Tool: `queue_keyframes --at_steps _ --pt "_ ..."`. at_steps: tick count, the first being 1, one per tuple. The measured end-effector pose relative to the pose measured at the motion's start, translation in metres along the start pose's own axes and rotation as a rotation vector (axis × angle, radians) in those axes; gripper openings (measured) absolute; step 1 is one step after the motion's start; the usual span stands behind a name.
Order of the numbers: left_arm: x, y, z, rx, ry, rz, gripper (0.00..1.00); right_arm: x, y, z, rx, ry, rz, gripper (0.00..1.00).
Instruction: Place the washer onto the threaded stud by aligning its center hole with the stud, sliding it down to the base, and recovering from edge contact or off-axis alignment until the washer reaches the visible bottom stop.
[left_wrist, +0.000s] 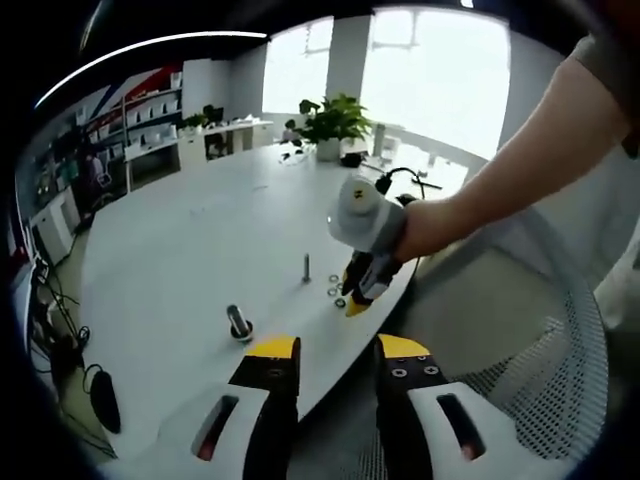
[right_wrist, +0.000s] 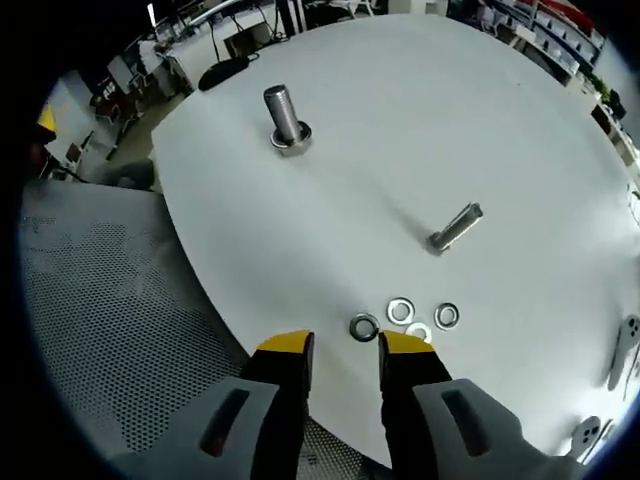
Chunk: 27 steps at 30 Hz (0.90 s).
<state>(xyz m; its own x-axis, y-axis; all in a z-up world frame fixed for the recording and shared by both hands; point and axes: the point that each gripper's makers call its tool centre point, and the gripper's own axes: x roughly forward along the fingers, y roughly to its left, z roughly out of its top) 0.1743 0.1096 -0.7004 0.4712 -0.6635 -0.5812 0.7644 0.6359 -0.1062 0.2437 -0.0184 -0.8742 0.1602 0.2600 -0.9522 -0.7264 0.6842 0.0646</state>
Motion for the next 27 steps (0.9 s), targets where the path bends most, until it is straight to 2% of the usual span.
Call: queue_keyframes --at_steps 2,3,6,9,14,17,23,26,27 --pt "0.001 0.001 -0.002 -0.010 0.006 -0.001 0.27 0.004 -0.003 -0.009 -0.068 0.057 -0.023 0.27" --pt "0.002 0.001 -0.003 -0.012 0.013 -0.002 0.27 0.003 -0.006 -0.002 -0.111 0.026 -0.044 0.25" --pt "0.001 0.001 -0.002 -0.002 0.010 0.001 0.27 0.002 -0.006 -0.005 -0.066 0.044 -0.026 0.24" --pt "0.002 0.000 -0.004 -0.009 0.019 -0.005 0.27 0.001 -0.010 -0.004 -0.070 0.043 -0.025 0.20" --pt "0.002 0.002 -0.006 0.002 0.031 0.008 0.27 0.003 -0.014 -0.001 -0.012 0.024 -0.025 0.16" --pt "0.002 0.004 -0.007 0.007 0.035 0.020 0.26 0.003 -0.011 0.000 -0.167 0.022 -0.027 0.17" --pt "0.004 0.003 -0.010 0.024 0.058 0.028 0.26 0.003 -0.009 0.001 -0.132 0.025 -0.025 0.19" --pt "0.004 0.003 -0.012 0.037 0.069 0.033 0.26 0.004 -0.004 0.002 -0.208 0.040 -0.012 0.22" --pt "0.005 0.003 -0.012 0.040 0.072 0.034 0.26 0.004 -0.004 0.002 -0.209 0.041 -0.012 0.22"
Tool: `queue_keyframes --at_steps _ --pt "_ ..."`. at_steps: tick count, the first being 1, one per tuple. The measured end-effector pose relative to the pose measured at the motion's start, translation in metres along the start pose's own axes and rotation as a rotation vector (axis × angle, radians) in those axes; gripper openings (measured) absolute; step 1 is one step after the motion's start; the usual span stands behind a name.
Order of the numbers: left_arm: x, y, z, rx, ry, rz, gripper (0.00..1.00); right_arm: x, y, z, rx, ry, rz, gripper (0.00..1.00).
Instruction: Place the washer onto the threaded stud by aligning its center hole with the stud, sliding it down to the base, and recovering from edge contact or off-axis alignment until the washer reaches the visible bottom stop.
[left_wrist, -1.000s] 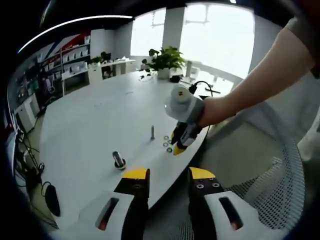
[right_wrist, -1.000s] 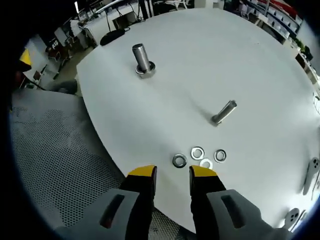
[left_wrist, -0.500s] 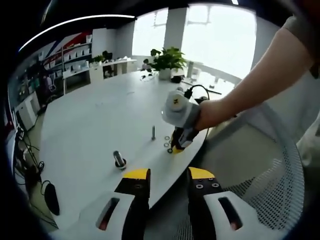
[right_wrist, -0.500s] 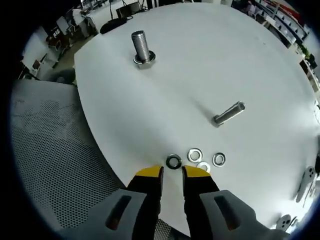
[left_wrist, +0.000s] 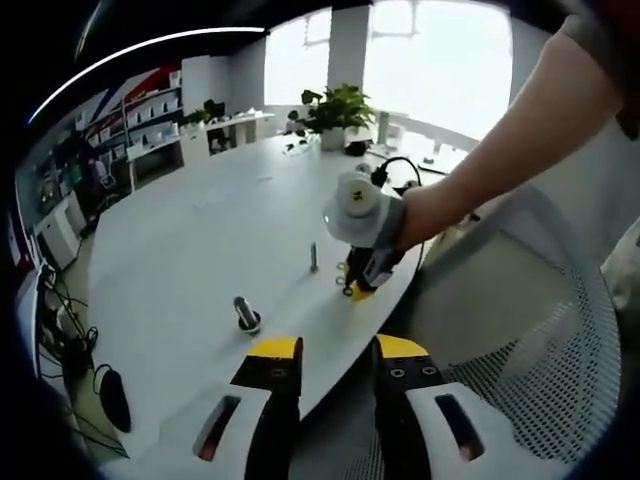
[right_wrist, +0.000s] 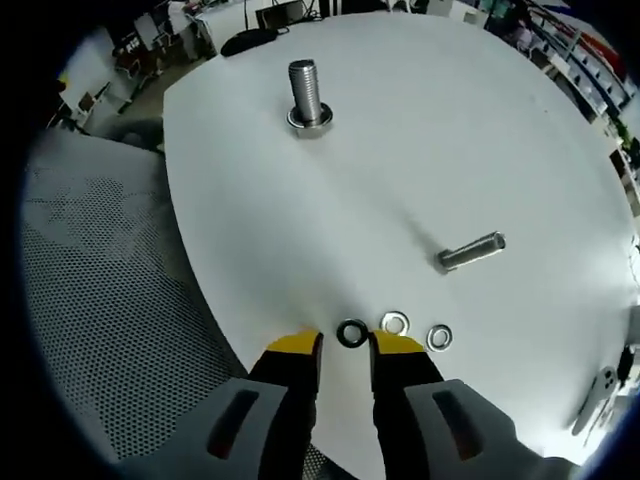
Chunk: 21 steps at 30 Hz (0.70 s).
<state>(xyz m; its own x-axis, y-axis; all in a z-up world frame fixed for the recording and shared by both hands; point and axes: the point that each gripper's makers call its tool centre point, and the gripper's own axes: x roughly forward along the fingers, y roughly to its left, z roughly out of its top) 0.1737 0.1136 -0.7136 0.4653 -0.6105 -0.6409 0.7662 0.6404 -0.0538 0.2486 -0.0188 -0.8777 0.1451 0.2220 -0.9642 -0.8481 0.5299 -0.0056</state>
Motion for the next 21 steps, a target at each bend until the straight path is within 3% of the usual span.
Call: queue_keyframes --at_steps 11,16,21 --pt "0.0004 0.0034 -0.0037 0.019 0.022 0.024 0.25 0.0016 -0.0017 0.0015 -0.038 0.037 0.018 0.21" --pt "-0.0008 0.0054 -0.0038 0.037 0.023 0.040 0.25 0.0017 -0.0033 0.0011 -0.130 0.117 0.029 0.16" --pt "-0.0017 0.0067 -0.0018 0.037 0.013 0.045 0.25 0.0043 -0.0030 0.0014 -0.157 0.187 0.030 0.15"
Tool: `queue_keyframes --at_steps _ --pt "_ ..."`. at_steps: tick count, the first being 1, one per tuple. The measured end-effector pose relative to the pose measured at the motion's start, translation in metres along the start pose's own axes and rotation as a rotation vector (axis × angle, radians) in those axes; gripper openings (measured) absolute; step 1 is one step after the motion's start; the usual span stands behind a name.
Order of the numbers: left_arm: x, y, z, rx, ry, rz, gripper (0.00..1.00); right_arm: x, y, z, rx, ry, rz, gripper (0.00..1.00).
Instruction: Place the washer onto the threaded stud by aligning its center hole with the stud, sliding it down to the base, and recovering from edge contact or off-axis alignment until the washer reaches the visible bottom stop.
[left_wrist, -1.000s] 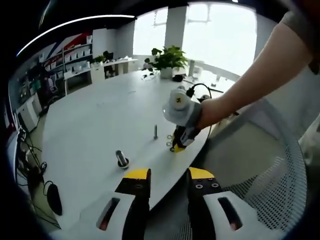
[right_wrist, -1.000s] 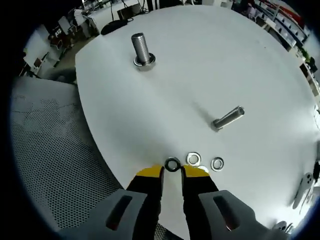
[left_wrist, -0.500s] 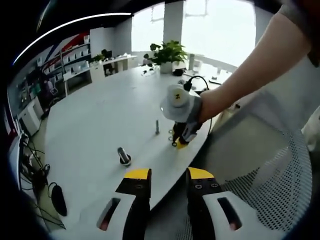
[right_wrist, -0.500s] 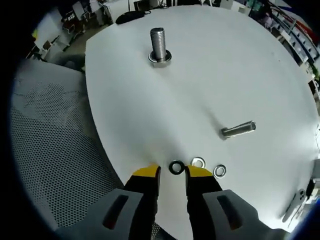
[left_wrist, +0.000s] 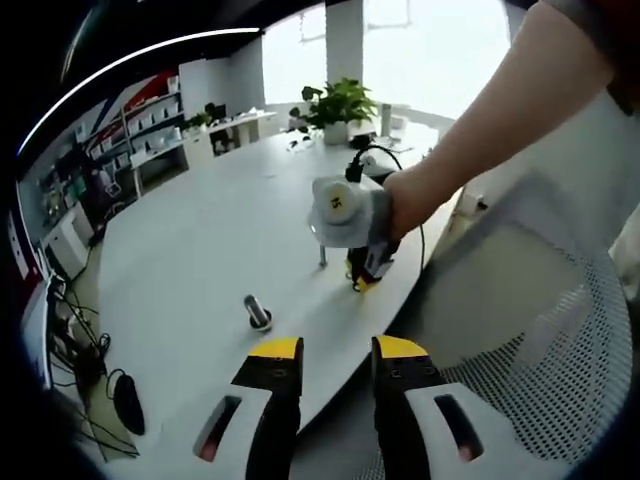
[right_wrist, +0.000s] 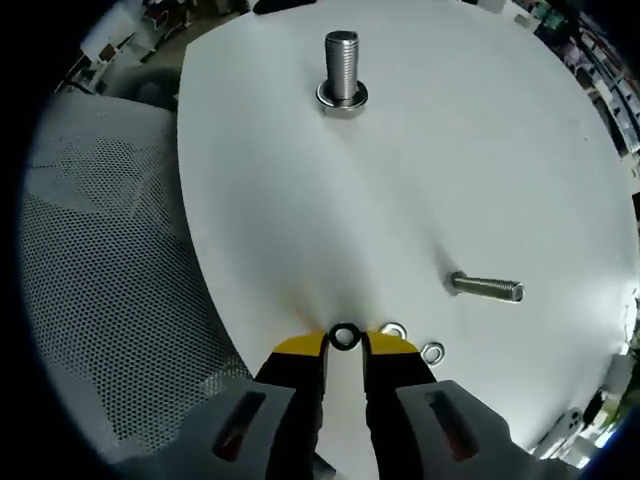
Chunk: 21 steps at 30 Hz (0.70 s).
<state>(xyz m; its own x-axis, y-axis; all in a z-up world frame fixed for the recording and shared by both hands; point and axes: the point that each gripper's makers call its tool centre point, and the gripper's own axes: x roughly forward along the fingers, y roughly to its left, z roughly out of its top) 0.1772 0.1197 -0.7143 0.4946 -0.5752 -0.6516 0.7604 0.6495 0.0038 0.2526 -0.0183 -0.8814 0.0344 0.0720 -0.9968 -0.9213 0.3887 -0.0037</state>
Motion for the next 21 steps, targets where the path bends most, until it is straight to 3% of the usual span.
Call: queue_keyframes --at_steps 1,5,14,18,21 --pt "-0.0003 0.0003 0.0001 -0.003 -0.002 -0.001 0.25 -0.0018 0.0009 0.0003 -0.033 0.019 -0.002 0.16" --pt "-0.0013 0.0012 0.0007 -0.018 -0.009 -0.004 0.25 -0.0003 -0.0010 0.0000 -0.001 0.054 0.005 0.16" --pt "-0.0015 0.0015 0.0011 -0.016 -0.011 -0.001 0.25 0.0000 0.0001 -0.0019 -0.036 0.104 0.000 0.15" --pt "-0.0017 0.0019 0.0010 -0.018 -0.014 -0.002 0.25 -0.0021 0.0004 -0.0016 0.064 0.070 -0.029 0.14" --pt "-0.0024 0.0008 0.0018 -0.010 -0.018 -0.003 0.25 -0.0025 0.0001 -0.0011 0.110 -0.002 -0.041 0.14"
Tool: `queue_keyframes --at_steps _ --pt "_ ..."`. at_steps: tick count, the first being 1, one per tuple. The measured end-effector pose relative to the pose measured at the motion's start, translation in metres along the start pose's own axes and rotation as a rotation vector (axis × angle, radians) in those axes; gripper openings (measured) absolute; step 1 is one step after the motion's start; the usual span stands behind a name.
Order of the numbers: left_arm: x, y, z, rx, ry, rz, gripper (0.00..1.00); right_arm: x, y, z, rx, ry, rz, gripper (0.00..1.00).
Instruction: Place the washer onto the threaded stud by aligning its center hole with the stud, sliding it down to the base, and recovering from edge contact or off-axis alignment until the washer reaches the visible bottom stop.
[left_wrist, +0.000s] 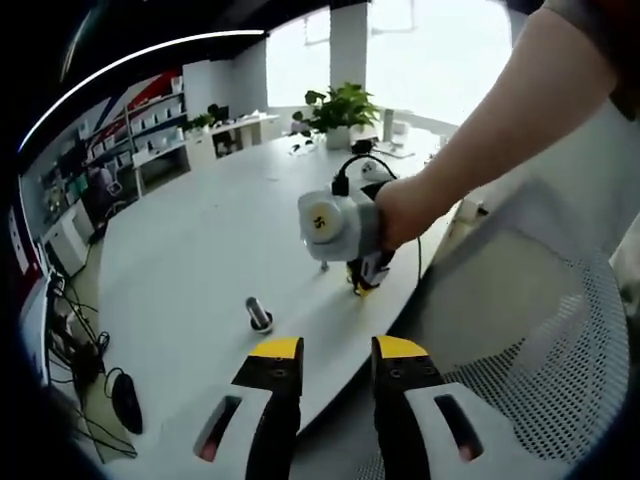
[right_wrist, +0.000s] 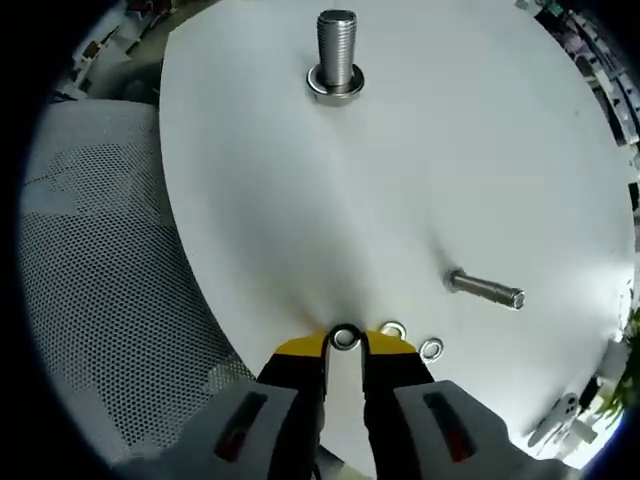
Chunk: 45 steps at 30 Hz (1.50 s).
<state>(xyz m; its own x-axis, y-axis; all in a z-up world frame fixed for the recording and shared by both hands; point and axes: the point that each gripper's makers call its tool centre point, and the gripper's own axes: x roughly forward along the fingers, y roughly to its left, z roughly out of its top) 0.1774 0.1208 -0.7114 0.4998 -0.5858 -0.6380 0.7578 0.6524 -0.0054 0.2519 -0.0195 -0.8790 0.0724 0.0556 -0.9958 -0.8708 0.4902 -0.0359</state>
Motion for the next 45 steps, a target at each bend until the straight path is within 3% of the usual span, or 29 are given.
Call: queue_keyframes --at_steps 8,21,35,45 --pt "0.000 0.000 0.000 -0.008 0.000 -0.009 0.25 -0.005 -0.006 -0.002 0.045 -0.083 -0.005 0.13" --pt "0.001 -0.002 0.001 -0.003 -0.002 -0.015 0.25 -0.045 -0.035 0.006 0.141 -0.210 -0.032 0.13" --pt "0.001 -0.002 0.000 -0.005 -0.004 -0.018 0.25 -0.073 -0.064 0.031 0.141 -0.304 -0.101 0.13" --pt "0.000 -0.001 0.000 -0.009 -0.003 -0.018 0.25 -0.069 -0.068 0.044 0.086 -0.296 -0.115 0.13"
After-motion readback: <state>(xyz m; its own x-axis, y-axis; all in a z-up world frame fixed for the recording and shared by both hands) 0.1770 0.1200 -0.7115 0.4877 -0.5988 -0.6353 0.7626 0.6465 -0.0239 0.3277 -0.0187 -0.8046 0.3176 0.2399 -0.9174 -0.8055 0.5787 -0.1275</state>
